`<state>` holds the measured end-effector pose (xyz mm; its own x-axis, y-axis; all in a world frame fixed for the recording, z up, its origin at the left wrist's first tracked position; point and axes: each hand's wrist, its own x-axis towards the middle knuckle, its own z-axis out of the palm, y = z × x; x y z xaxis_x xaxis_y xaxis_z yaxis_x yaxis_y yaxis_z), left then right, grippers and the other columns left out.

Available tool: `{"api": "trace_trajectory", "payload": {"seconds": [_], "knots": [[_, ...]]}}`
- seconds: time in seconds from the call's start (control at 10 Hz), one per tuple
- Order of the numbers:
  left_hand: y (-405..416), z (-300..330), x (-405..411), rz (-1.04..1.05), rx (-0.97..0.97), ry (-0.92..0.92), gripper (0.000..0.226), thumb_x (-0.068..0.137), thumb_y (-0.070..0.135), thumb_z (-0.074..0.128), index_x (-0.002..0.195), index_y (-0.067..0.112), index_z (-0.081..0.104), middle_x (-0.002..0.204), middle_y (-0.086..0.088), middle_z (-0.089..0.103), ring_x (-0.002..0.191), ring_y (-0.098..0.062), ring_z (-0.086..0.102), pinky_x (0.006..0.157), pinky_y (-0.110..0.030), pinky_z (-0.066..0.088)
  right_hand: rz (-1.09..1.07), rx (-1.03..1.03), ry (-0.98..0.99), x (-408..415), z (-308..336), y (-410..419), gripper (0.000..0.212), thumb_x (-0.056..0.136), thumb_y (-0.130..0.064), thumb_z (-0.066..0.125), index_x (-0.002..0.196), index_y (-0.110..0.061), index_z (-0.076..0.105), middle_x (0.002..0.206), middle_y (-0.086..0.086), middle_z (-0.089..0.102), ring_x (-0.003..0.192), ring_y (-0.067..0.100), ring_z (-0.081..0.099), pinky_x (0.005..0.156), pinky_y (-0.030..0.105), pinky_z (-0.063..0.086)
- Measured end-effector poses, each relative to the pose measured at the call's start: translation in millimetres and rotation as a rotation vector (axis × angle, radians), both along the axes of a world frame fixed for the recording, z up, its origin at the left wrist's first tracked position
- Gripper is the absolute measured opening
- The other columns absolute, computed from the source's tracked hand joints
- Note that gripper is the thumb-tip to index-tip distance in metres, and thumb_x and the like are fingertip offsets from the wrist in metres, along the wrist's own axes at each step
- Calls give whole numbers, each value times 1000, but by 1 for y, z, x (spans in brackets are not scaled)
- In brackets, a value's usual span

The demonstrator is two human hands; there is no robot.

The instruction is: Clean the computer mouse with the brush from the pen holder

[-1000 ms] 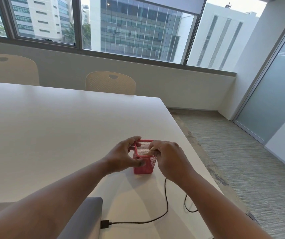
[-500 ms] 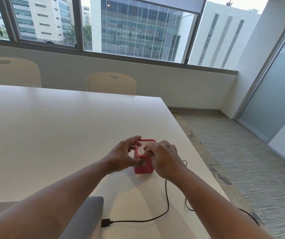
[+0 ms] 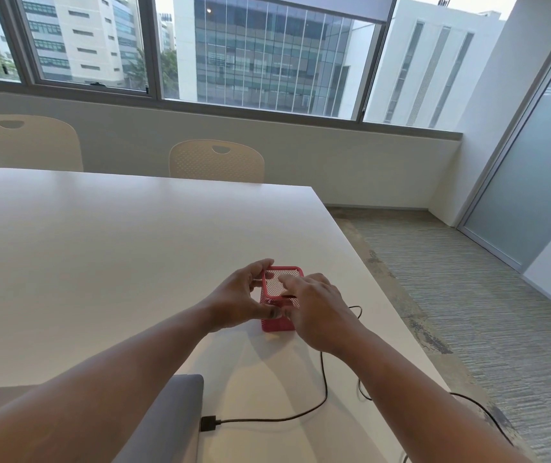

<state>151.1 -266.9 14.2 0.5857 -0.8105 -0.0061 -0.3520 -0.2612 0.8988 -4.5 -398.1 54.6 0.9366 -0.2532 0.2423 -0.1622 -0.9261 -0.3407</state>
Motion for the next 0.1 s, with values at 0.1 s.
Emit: {"api": "trace_trajectory", "payload": {"seconds": [0.1], "knots": [[3,3,-3,-2,-25,68,128,75,13,103,174,21,23,160,0,56,150,-18,49,109,-10,38,-9,9,-17,-3,0,1,78,87,-52,70,152,-21,41,152,-1,52,143,23,36,112,44,33]]}}
